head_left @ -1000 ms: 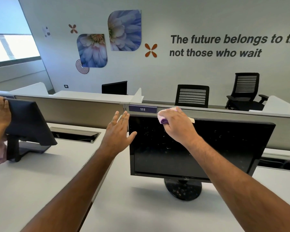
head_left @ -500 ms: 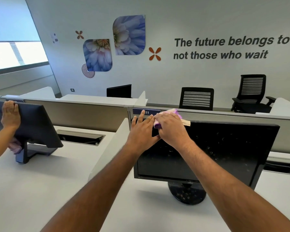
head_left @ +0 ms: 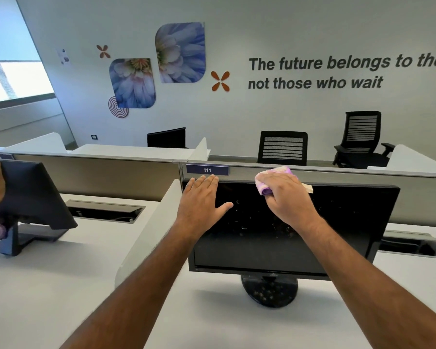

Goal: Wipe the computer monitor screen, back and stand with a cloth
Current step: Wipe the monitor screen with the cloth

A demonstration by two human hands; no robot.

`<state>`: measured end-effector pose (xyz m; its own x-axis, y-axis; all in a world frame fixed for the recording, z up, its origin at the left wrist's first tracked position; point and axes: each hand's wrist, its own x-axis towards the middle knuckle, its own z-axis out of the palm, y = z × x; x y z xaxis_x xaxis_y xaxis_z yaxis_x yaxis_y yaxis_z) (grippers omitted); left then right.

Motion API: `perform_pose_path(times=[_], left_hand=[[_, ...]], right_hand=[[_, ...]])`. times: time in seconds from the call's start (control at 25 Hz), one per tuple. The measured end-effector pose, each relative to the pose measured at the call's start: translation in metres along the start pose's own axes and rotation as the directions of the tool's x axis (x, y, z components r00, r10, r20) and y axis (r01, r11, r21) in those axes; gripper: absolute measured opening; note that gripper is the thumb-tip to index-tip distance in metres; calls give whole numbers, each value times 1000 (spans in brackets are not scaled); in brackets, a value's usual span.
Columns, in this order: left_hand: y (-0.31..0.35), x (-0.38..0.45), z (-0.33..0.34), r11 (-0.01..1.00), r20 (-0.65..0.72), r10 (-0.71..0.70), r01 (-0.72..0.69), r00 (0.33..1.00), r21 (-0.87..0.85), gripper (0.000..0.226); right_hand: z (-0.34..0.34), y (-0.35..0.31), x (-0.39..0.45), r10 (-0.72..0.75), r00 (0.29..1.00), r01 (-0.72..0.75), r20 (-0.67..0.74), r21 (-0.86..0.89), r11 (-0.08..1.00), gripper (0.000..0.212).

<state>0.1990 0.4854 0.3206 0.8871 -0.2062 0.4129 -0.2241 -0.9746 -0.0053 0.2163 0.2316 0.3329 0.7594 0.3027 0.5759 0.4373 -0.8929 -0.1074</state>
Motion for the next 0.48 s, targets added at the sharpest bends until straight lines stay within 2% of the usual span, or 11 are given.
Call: perform_pose_path(times=[0.16, 0.32, 0.48], left_hand=[[24, 9, -4, 999, 6, 11, -11, 1000, 39, 91], [48, 24, -1, 996, 9, 87, -88, 996, 18, 76], [43, 22, -2, 997, 6, 79, -79, 997, 23, 81]], right_hand=[[3, -26, 10, 10, 1000, -11, -16, -22, 1000, 27], [17, -48, 20, 9, 999, -9, 52, -12, 1000, 40], [14, -27, 13, -8, 999, 8, 43, 15, 1000, 42]])
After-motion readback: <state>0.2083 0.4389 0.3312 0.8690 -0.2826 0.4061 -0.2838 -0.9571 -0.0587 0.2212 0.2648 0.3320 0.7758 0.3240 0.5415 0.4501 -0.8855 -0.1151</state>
